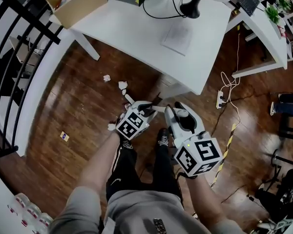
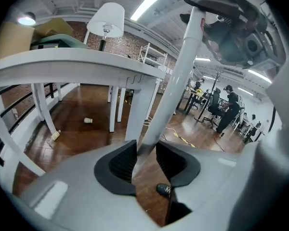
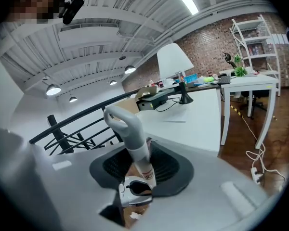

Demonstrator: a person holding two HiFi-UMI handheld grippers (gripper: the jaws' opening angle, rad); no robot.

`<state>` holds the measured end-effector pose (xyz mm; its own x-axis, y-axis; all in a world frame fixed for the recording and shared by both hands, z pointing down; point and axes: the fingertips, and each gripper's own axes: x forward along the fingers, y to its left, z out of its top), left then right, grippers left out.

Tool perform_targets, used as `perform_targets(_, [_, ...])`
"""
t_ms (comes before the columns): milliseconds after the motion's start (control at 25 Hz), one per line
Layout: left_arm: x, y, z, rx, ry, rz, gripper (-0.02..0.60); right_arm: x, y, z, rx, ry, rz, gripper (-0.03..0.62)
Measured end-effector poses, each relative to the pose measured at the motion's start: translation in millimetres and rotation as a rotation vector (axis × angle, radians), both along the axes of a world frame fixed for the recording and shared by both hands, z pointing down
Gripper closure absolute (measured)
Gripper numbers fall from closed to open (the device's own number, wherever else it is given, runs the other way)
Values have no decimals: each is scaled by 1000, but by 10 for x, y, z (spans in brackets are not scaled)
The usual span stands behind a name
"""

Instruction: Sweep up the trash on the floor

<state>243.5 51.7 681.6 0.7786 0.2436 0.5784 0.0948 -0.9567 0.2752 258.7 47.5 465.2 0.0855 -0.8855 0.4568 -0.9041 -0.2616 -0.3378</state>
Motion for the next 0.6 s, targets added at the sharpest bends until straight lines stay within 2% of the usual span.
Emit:
perform_targets(360, [-1224,-325,134,30,-81,-65,453,-998,-294,193,-5,-107,-92,490])
perform_targets(600, [-2135,-703,328,43,-180,-135,453,-1724,-672,447,-14,-185,-172,490])
